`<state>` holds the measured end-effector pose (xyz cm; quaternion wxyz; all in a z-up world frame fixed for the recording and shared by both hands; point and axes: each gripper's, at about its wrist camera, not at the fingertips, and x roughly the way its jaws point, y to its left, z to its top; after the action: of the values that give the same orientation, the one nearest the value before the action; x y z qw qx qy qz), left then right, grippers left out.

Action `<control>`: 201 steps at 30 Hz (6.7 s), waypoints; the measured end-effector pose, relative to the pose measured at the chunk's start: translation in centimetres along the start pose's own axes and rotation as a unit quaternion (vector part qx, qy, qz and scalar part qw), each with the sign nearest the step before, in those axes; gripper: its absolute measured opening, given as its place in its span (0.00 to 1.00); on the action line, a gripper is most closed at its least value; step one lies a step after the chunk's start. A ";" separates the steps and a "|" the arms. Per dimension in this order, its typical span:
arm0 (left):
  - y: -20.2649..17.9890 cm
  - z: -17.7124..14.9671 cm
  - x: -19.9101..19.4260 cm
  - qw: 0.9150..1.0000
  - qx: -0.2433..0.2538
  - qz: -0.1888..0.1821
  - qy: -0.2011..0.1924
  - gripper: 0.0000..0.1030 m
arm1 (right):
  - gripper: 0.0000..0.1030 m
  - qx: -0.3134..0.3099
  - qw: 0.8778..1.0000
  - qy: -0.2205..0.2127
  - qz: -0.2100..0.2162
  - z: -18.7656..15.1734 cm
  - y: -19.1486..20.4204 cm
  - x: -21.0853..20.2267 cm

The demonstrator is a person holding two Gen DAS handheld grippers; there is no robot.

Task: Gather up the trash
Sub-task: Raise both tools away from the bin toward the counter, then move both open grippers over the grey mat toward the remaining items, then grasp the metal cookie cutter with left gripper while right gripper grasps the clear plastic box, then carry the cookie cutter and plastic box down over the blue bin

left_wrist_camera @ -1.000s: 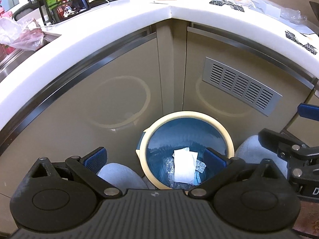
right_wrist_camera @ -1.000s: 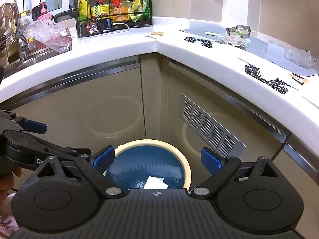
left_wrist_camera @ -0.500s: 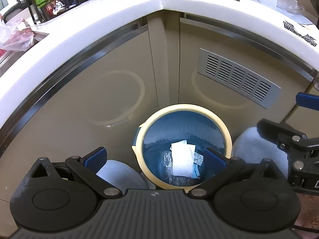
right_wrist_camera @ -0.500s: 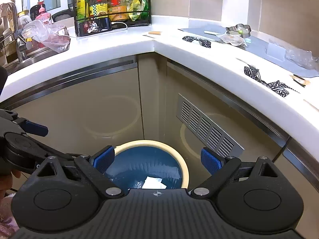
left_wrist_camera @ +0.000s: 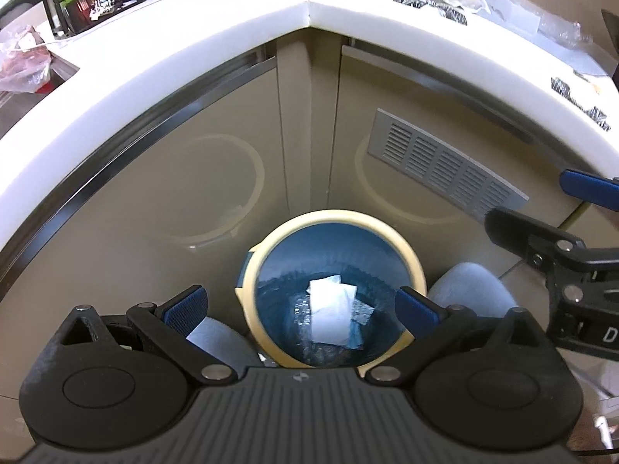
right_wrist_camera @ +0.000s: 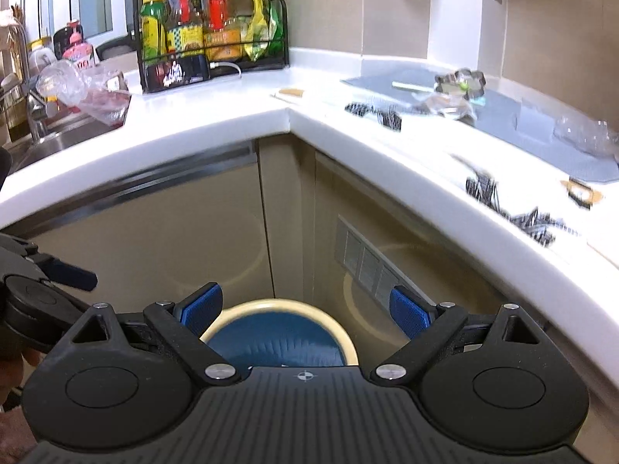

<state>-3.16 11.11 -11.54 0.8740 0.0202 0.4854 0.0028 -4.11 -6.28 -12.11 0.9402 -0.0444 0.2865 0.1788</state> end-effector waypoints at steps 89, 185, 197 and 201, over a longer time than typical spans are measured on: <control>-15.6 39.6 8.2 0.990 -0.010 -0.096 -0.104 1.00 | 0.99 0.293 0.923 -0.068 -0.240 16.6 -31.2 18.9; -14.4 39.9 3.0 0.984 0.077 -0.109 -0.119 0.13 | 0.59 0.302 0.910 -0.164 -0.233 16.0 -30.4 15.2; -1.6 26.6 -6.5 0.986 0.010 -0.089 -0.139 0.13 | 0.59 0.234 0.919 -0.200 -0.246 16.2 -25.9 12.4; 1.3 21.7 -7.6 0.988 -0.005 -0.087 -0.126 0.13 | 0.59 0.209 0.928 -0.223 -0.214 15.5 -22.1 8.4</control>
<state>11.25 11.52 6.46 0.9252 -0.0265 0.3714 -0.0735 18.50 -21.39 -4.33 0.9837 0.1343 0.0838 -0.0855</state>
